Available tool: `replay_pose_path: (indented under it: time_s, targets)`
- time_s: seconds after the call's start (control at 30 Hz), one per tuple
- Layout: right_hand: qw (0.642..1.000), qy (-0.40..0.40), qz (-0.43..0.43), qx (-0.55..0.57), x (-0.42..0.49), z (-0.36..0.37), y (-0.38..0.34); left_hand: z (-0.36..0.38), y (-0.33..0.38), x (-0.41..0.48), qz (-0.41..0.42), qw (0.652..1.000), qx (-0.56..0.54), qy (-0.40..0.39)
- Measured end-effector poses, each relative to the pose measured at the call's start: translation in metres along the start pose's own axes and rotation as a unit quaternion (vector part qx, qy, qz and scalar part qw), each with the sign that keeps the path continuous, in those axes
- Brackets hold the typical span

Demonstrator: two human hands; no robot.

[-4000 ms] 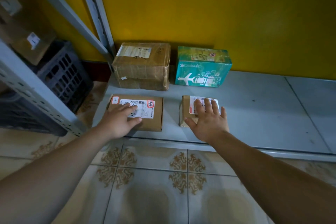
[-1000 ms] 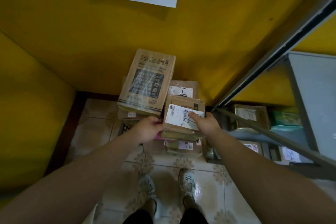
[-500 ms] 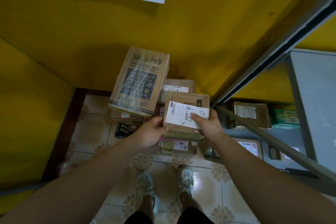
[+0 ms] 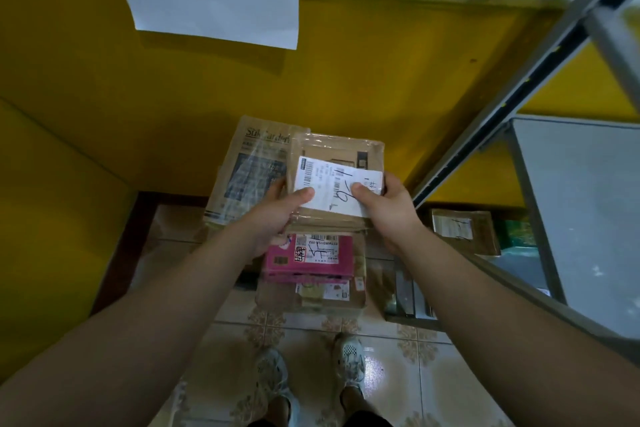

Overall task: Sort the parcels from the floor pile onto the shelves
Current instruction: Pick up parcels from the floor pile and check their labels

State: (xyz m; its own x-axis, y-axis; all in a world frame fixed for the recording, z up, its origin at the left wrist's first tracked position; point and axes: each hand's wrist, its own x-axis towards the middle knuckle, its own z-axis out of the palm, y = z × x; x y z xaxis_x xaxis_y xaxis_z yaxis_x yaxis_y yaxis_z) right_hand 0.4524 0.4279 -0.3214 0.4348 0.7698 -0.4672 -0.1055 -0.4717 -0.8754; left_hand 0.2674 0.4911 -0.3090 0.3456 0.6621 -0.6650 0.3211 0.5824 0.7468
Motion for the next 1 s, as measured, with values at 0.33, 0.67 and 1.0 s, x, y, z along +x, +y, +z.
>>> replay_pose_path:
  time_s: [0.33,0.67,1.0]
  targets:
    - [0.995,-0.079,-0.03,-0.061,-0.002,0.048,-0.026,-0.086,-0.002,-0.018,0.048,0.986,-0.113,0.113]
    - [0.974,-0.131,0.038,-0.178,0.022,0.099,0.0,-0.165,-0.042,-0.031,0.025,0.959,-0.195,0.205]
    - [0.974,-0.101,0.126,-0.161,0.064,0.154,0.043,-0.2,-0.07,-0.018,-0.038,0.933,-0.256,0.249]
